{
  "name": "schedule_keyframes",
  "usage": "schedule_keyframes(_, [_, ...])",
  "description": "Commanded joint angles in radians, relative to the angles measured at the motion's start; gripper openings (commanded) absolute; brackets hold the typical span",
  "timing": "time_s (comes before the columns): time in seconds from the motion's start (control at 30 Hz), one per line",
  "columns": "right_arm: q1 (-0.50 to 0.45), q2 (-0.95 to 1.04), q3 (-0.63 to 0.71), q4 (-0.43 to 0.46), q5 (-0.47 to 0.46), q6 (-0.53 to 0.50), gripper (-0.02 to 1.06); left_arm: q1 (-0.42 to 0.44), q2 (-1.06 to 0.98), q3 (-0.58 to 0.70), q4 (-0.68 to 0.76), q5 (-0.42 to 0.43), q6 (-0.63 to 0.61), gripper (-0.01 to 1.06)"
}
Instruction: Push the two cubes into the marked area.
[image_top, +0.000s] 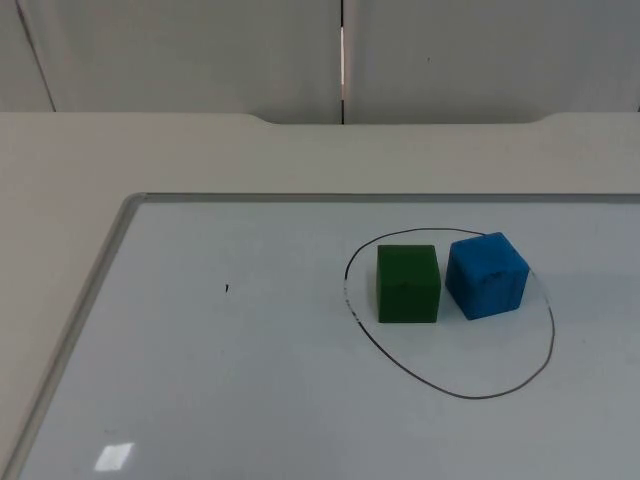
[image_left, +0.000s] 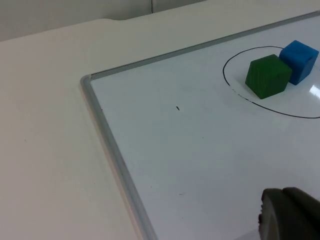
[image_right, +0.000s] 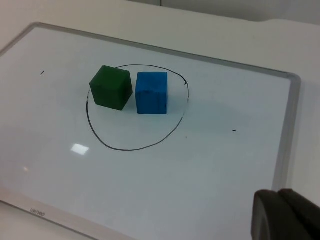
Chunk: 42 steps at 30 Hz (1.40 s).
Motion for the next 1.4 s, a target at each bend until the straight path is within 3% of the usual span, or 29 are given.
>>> schedule_keyframes(0.0, [-0.002,-0.003,0.002,-0.003,-0.014,-0.005,0.0,0.001,-0.004,0.005,-0.001,0.003,-0.006,0.0])
schedule_keyframes(1.03, [-0.002,-0.003,0.002,-0.008,-0.016,0.009,0.0,0.001,-0.004,0.005,-0.001,0.003,-0.006,0.0])
schedule_keyframes(1.17, [-0.002,-0.003,0.002,-0.008,-0.016,0.009,0.18,0.001,-0.004,0.005,-0.001,0.003,-0.006,0.0])
schedule_keyframes(1.2, [-0.002,-0.003,0.002,-0.008,-0.016,0.009,0.18,0.001,-0.004,0.005,-0.001,0.003,-0.006,0.0])
schedule_keyframes(1.3, [-0.002,-0.003,0.002,-0.008,-0.016,0.009,0.44,0.001,-0.004,0.005,-0.001,0.003,-0.006,0.0])
schedule_keyframes(1.33, [-0.002,-0.003,0.002,-0.008,-0.016,0.009,0.44,0.001,-0.004,0.005,-0.001,0.003,-0.006,0.0])
schedule_keyframes(1.37, [-0.002,-0.003,0.002,-0.008,-0.016,0.009,0.58,0.001,-0.004,0.005,-0.001,0.003,-0.006,0.0])
